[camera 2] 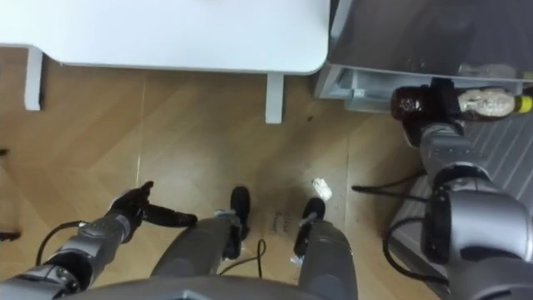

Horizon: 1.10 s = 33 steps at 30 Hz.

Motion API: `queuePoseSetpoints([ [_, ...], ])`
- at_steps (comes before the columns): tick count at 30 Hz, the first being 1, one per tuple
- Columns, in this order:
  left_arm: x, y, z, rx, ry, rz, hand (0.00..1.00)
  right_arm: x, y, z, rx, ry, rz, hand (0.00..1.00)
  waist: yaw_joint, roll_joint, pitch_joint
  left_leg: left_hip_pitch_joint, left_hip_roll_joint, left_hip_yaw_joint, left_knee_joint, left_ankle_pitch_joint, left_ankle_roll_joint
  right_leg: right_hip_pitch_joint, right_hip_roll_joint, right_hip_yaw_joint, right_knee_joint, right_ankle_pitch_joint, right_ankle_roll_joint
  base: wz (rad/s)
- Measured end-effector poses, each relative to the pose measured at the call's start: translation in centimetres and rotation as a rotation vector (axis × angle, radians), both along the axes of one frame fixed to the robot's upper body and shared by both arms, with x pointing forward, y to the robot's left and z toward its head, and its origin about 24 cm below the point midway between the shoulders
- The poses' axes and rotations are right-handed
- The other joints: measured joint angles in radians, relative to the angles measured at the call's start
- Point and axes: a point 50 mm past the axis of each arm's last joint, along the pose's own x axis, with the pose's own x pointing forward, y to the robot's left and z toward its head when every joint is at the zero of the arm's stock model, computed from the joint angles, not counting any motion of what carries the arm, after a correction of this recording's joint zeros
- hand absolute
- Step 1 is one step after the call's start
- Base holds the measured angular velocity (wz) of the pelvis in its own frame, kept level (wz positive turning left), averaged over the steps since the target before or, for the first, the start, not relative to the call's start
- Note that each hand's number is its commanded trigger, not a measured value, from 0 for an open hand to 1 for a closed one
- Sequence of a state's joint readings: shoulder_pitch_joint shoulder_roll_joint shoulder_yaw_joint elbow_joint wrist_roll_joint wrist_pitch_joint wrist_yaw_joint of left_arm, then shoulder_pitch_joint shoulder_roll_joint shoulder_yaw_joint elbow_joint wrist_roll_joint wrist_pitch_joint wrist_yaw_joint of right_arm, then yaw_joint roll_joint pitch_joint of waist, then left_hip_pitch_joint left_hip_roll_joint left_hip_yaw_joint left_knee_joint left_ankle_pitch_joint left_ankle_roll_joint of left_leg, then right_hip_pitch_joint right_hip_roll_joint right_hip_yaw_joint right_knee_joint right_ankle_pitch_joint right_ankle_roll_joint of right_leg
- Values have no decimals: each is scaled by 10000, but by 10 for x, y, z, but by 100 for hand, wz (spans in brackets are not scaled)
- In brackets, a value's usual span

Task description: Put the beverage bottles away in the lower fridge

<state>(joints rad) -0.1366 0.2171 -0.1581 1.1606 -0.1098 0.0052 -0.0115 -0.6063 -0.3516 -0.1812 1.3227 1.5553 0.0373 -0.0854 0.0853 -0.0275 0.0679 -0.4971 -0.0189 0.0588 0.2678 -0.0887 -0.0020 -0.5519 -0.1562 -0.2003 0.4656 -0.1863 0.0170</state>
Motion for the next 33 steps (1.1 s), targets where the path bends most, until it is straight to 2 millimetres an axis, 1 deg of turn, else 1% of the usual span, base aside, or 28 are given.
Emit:
queuePoseSetpoints([
  [2,1,1,1,-131,-88,333,0,4,1,4,-24,-67,45,100,4,-35,21,-284,-13,-9,256,-8,12,-167,-16,1,70,-2,-3,9],
  [4,2,2,1,-192,-157,531,0,8,2,7,7,-112,77,100,6,-43,25,-546,-24,-21,531,-22,34,-327,-32,10,202,-5,-9,10],
  [7,3,4,3,-223,-344,883,0,16,4,15,78,-201,108,100,27,-75,18,-1136,-76,-46,1099,-86,119,-846,-124,64,651,-127,-29,8],
  [9,5,6,4,57,-394,975,0,20,1,22,-37,-327,90,100,36,-92,14,-1612,-114,-77,1526,-131,168,-1307,-197,109,1015,-195,-23,10],
  [13,-2,9,2,536,-77,561,0,20,-7,27,-309,-185,32,100,34,-99,10,-2050,-137,-175,2059,-192,192,-1626,-268,60,1444,-237,-61,8],
  [19,-6,15,2,953,59,350,0,19,-16,33,-1017,-34,185,100,83,-105,6,-2640,-117,-307,3004,-443,158,-2040,-340,21,2240,-436,-128,3],
  [23,-6,13,2,1016,77,200,0,21,-22,39,-1432,89,155,100,174,-144,-9,-3168,-84,-317,3508,-550,93,-2537,-363,41,2708,-519,-177,0],
  [25,-6,12,2,1012,38,183,0,21,-24,41,-1632,296,143,100,244,-152,-14,-3416,-81,-322,3762,-607,91,-2758,-392,46,2954,-604,-163,2],
  [28,-7,11,2,1097,-82,209,0,21,-26,43,-1769,525,58,100,309,-155,-17,-3781,-108,-323,4118,-652,117,-3088,-504,13,3343,-689,-235,10],
  [30,-7,12,3,1223,-129,275,0,21,-25,44,-1762,632,24,100,344,-157,-22,-4000,-114,-343,4340,-687,135,-3264,-557,-28,3546,-781,-172,8],
  [33,-9,13,2,1264,-95,313,0,24,-25,47,-1777,621,4,100,400,-185,-37,-4244,-122,-365,4528,-700,152,-3462,-588,-43,3700,-791,-171,3],
])
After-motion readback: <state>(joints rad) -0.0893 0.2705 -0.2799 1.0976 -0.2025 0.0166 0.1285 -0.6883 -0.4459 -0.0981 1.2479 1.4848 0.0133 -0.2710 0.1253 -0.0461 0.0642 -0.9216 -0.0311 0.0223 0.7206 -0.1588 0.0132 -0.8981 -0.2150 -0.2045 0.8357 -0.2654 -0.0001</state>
